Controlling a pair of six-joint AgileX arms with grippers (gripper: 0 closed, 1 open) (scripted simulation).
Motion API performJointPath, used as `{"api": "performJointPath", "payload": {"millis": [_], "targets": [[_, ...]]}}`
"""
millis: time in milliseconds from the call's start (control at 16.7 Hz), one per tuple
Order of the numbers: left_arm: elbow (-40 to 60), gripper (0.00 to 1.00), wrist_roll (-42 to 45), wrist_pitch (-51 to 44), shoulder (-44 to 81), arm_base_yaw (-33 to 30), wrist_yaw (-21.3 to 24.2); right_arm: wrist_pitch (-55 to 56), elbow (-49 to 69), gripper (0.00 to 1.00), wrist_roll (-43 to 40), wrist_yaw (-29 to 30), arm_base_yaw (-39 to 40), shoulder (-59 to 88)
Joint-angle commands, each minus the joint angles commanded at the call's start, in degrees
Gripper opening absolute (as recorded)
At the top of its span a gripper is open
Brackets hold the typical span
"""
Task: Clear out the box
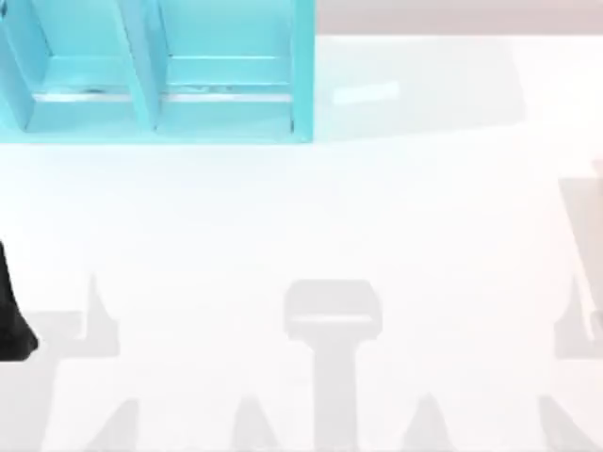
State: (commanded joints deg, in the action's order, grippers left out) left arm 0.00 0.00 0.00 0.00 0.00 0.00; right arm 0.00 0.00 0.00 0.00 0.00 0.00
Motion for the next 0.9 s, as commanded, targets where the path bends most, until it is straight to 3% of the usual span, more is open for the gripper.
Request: {"api": "performJointPath", "payload": {"millis": [420, 900], "targets": [[0.00, 1.00, 0.00, 0.00, 0.00, 0.00, 0.00, -8.24, 8.88, 1.00, -3.62, 0.16, -3.97, 9.24], [0.00, 1.00, 0.00, 0.00, 0.00, 0.00, 0.00, -37.93, 39.70, 1.00, -16.01, 0.08, -16.81, 51.90]]}}
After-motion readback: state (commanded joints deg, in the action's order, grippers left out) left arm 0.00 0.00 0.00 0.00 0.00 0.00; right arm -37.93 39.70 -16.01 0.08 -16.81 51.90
